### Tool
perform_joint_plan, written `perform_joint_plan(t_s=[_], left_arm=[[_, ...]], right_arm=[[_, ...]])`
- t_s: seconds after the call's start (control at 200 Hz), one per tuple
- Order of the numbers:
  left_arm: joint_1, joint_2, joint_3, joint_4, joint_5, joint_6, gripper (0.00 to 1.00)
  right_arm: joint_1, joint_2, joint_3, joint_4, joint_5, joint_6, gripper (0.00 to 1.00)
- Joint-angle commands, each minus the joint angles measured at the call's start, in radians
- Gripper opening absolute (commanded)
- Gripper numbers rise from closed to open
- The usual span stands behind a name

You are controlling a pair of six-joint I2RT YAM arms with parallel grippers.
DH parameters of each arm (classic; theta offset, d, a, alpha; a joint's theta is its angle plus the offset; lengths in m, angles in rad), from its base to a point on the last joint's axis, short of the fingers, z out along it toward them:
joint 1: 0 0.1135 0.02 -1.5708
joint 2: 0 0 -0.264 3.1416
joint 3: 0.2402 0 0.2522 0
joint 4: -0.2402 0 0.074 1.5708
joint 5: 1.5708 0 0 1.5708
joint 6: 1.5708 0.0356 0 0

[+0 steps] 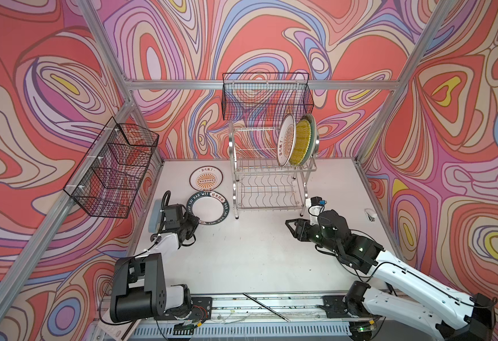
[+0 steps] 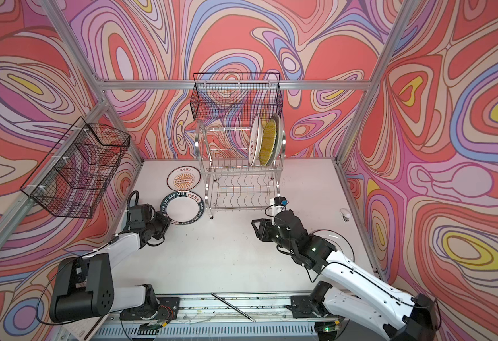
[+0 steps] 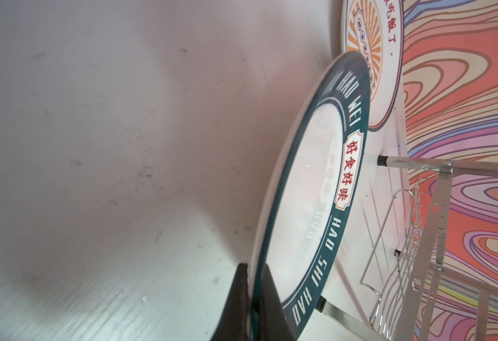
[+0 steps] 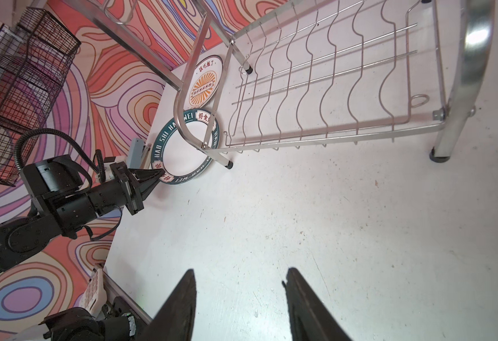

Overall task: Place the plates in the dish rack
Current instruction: 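Close the left gripper on the rim and tilt the plate up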

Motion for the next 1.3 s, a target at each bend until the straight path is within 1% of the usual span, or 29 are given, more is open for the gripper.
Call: perform_joint_plan(t_s=[0.0, 0.21, 0.446, 0.691, 0.741, 0.977, 0.997, 1.097, 1.292], left_arm=[[0.004, -0.052, -0.008, -0.111, -0.058, 0.024, 0.00], [0.004, -0.156, -0.024, -0.158, -0.065, 0.005, 0.00], [0.004, -0.271, -0.053, -0.198, -0.052, -0.040, 0.00], [0.004, -0.404, -0.051, -0.315, -0.063, -0.052, 0.00], [0.004, -0.431, -0.047, -0.371, -0.061, -0.050, 0.00], [0.004, -0.533, -0.008, -0.523, -0.052, -0.016, 0.00], [0.004, -0.541, 0.031, -0.536, -0.052, -0.014, 0.00], [0.005, -0.581, 0.063, -0.569, -0.035, 0.009, 0.00], [0.004, -0.583, 0.166, -0.632, -0.005, 0.072, 0.00]], right_arm=[[-0.001, -0.005, 0.011, -0.017, 0.019, -0.006, 0.50], [-0.001, 0.031, 0.012, 0.024, 0.001, -0.008, 0.50], [-0.001, 0.116, 0.032, 0.082, -0.042, -0.026, 0.49], [-0.001, 0.192, 0.054, 0.135, -0.068, -0.050, 0.50], [-0.001, 0.205, 0.062, 0.141, -0.070, -0.056, 0.50], [-0.001, 0.246, 0.075, 0.173, -0.075, -0.079, 0.50], [-0.001, 0.249, 0.076, 0.174, -0.076, -0.081, 0.50], [-0.001, 0.262, 0.082, 0.179, -0.080, -0.088, 0.50], [-0.001, 0.278, 0.085, 0.196, -0.097, -0.086, 0.50]])
